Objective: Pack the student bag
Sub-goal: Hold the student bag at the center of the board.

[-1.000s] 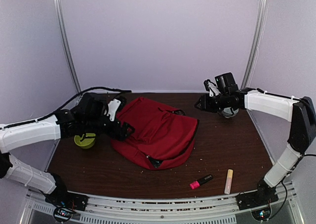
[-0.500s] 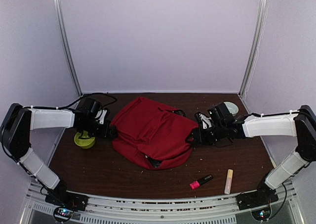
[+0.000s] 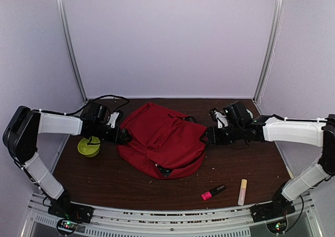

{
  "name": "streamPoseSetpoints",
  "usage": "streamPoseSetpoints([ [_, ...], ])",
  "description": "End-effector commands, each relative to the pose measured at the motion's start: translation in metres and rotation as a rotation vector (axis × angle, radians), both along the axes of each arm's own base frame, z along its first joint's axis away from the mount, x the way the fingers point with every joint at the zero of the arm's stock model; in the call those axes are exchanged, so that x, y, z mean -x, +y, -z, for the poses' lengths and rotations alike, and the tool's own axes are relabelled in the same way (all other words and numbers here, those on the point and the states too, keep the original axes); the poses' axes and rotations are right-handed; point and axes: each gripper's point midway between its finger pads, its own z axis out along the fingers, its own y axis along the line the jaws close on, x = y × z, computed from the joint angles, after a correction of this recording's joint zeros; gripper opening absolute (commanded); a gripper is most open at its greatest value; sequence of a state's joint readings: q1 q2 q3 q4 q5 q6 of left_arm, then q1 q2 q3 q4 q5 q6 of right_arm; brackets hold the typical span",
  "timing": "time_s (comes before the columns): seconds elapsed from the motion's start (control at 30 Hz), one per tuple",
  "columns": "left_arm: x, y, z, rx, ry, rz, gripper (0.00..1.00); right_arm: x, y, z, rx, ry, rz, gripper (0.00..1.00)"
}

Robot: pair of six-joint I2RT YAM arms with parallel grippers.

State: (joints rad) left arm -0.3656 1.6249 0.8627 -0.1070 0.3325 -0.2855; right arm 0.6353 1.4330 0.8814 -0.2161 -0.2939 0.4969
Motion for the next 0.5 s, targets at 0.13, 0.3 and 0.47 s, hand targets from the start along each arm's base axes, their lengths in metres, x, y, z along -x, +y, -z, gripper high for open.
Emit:
streamPoseSetpoints([
  [0.13,-0.010,-0.028,-0.033,0.129,-0.113,0.102,0.30,0.017,-0.008,-0.066,0.116,-0.264,-0.015,0.54],
  [0.3,-0.005,-0.032,-0.047,0.152,-0.155,0.105,0.03,0.076,0.085,-0.066,-0.049,-0.229,-0.439,0.47],
  [0.47,0.005,-0.037,-0.065,0.162,-0.196,0.114,0.00,0.105,0.141,-0.025,0.031,-0.113,-0.616,0.36],
])
